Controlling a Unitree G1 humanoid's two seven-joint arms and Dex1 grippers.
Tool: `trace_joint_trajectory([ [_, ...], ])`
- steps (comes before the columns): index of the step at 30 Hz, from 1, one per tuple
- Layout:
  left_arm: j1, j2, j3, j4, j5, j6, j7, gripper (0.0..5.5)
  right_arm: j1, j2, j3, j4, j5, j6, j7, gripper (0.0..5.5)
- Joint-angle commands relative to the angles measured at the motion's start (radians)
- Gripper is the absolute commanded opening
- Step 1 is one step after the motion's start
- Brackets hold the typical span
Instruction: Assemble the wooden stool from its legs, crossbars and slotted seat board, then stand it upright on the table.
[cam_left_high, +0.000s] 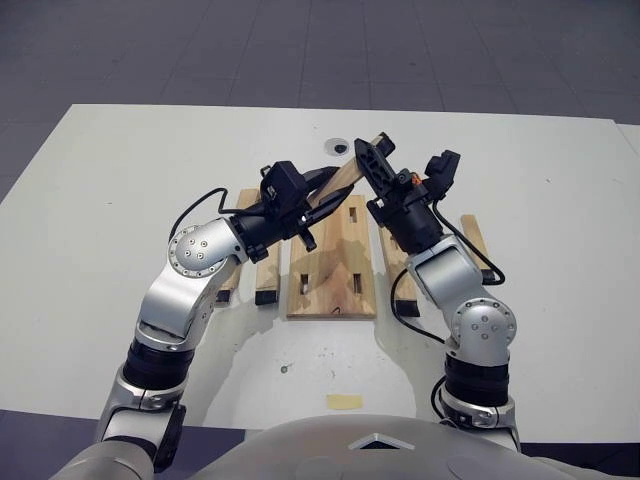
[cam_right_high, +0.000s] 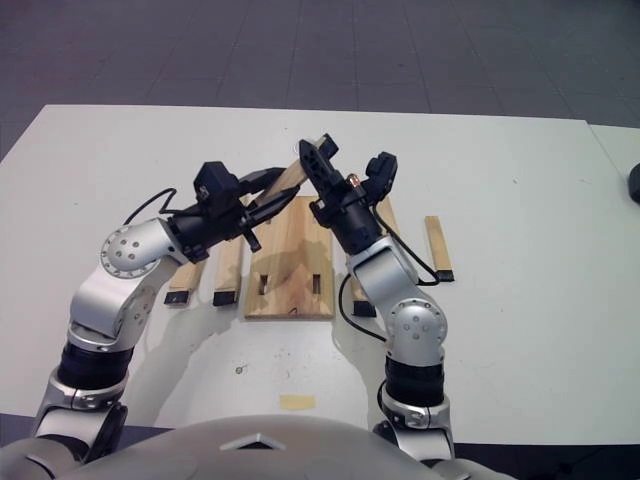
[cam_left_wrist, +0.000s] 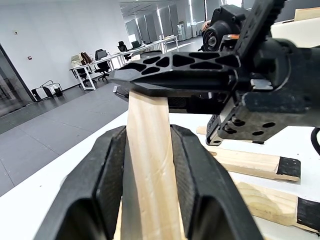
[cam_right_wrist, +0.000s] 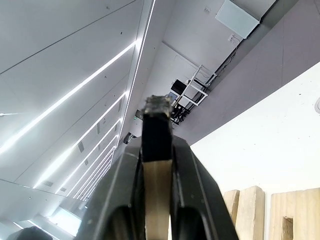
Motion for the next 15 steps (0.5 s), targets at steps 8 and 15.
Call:
trace_joint_trajectory([
  [8, -0.032, -0.009, 0.037, -0.002, -0.016, 0.027, 0.014, 2.38, -0.025, -0.035, -0.064, 0.018, -0.231, -0.108, -0.003, 0.4],
  [15, -0.032, 0.009, 0.096, 0.018, 0.006, 0.033, 0.047, 3.53, 0.15, -0.12, -0.12, -0.045, -0.389, -0.128, -0.004, 0.4],
])
